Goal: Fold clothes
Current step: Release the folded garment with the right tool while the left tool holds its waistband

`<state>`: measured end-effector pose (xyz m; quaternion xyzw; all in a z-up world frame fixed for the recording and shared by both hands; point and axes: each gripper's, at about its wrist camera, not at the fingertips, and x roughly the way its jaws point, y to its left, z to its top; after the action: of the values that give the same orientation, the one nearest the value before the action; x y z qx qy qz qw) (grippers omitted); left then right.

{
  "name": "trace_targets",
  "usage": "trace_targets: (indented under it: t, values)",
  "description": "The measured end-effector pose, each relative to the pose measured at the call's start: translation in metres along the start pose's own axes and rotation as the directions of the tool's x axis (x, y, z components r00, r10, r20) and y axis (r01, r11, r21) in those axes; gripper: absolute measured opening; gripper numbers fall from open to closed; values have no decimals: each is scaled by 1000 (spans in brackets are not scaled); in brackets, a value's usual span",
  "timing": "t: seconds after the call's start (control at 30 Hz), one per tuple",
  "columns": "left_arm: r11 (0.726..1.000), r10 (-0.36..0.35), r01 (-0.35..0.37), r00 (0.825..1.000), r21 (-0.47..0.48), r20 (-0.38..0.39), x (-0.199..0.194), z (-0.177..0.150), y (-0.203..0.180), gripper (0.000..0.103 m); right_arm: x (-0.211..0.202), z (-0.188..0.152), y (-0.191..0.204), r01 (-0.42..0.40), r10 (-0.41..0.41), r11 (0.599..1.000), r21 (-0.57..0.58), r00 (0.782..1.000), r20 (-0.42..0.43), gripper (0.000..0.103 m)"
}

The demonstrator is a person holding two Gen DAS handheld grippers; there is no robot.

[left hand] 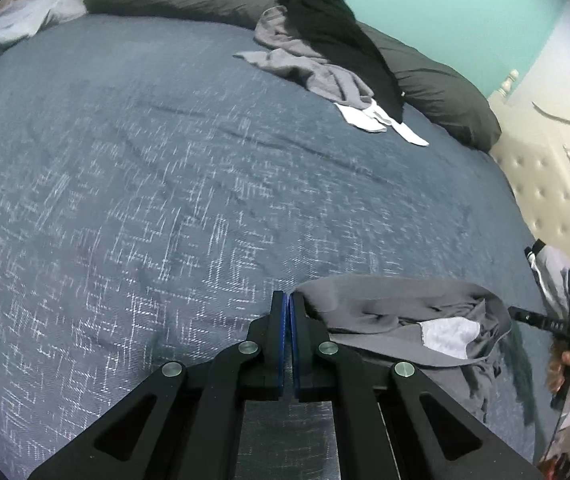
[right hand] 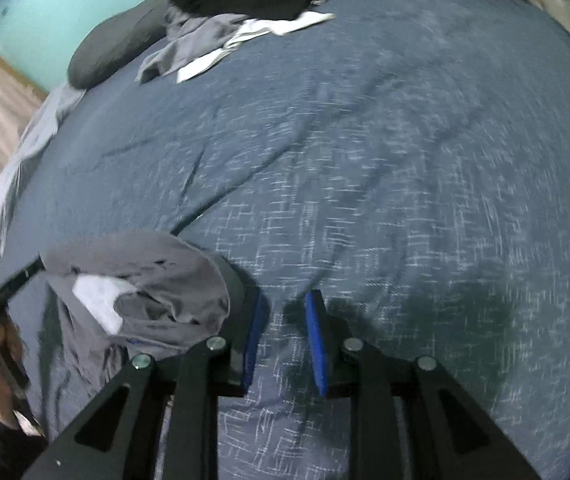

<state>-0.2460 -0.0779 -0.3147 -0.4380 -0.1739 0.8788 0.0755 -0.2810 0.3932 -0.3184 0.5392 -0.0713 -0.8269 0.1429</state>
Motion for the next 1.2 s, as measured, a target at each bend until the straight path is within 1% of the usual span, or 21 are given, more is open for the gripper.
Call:
trace_targets:
  t: [0.13,0.2,0.23,0.3,0.33,0.4,0.47,0.63,0.77,0.9,1.07,1.2]
  values:
    - [1000,-24,24,999,18,-21,1,-3,-5,2,0,-4,6,-19,19,999,-35,1000,-1,26]
    - [999,-23,24,999,30,-30,-2,-4,-8,3,0,-4,7,-34,34,999,-20,999,0,28]
    - [999,-22,23,999,31,-23,-6,-4,-7,4,0,-3,7,-42,42,999,-11,999,1,28]
    - [999,-21,21,1000,34,-8,-16,-3,-5,15,0,0,9,-50,50,999,4,999,13,30]
    - [999,-20,20,1000,35,0,-20,-3,-5,18,0,2,10,-53,53,999,10,998,20,30]
    - [999,-34,34,999,36,5,-28,-3,0,31,-1,3,13,-48,48,999,6,999,25,30]
    - [998,-45,45,999,45,0,-33,-6,3,35,-2,3,15,-46,46,999,-4,999,27,30]
    - [993,-42,45,998,109,-37,-25,-15,1,35,-8,-1,13,-51,52,998,-26,998,28,31]
    - [992,-43,52,996,112,-78,-10,-22,1,36,-13,-11,8,-52,53,998,-43,998,20,32]
    - [993,-23,36,993,109,-115,9,-28,-1,36,-17,-22,5,-40,41,996,-82,999,8,32]
    - [996,-15,24,994,84,-105,19,-26,-1,36,-6,-26,11,-16,13,991,-131,1000,-27,32]
    - [997,-23,29,996,73,-89,23,-24,-1,36,4,-21,22,-3,1,986,-164,1000,-11,32]
